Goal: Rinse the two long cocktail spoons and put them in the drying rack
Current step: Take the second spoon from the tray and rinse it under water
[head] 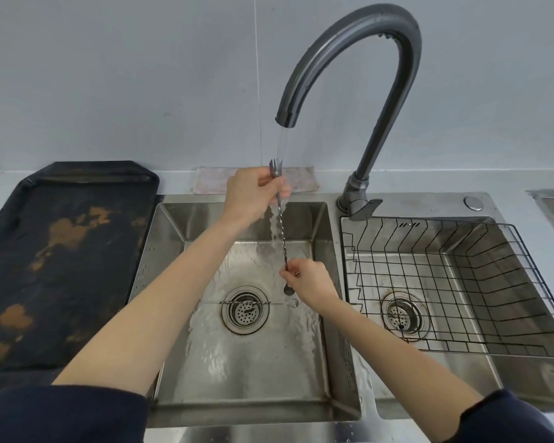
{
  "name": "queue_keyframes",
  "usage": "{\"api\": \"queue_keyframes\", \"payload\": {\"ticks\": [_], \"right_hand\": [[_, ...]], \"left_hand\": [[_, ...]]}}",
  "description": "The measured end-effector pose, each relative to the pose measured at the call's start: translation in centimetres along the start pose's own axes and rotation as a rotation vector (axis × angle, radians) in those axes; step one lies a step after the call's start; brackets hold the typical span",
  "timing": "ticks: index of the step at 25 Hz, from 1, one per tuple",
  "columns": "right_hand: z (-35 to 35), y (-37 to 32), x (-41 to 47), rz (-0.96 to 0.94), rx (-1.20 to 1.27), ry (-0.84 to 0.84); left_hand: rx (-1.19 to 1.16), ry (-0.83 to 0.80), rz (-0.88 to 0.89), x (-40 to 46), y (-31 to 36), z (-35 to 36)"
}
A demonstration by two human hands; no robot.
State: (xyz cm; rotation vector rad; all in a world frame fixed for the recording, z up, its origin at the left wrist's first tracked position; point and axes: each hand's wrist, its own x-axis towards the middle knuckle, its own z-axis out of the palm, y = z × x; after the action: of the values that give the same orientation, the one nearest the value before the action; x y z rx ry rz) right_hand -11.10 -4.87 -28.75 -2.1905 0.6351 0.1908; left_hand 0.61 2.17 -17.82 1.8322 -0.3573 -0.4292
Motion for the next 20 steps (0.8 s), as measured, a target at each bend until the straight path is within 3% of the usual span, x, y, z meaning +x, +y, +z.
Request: {"api": "queue_keyframes", "payload": {"ticks": [3,9,16,20], "right_hand": [[0.3,-0.1,0.0,-0.001,-0.017,0.020],[0.1,-0.4,0.4,-0.040,-0.031,0.020],[-0.8,-0.7,1.2,-0.079,-0.017,0.079],[-2.4,-1.2,1.2,-0.126,0.020,0.063]], "left_hand": [[0.060,-0.047,0.037,0.1,0.1,0.3],[-0.053,-0.004,-0.023,0.8,-1.1,0.7],[-0.051,-0.084,-0.160,-0.6,-4.6,1.3],[-0.184,-0.032,-0.241,0.3,-5.3,0.6]]}}
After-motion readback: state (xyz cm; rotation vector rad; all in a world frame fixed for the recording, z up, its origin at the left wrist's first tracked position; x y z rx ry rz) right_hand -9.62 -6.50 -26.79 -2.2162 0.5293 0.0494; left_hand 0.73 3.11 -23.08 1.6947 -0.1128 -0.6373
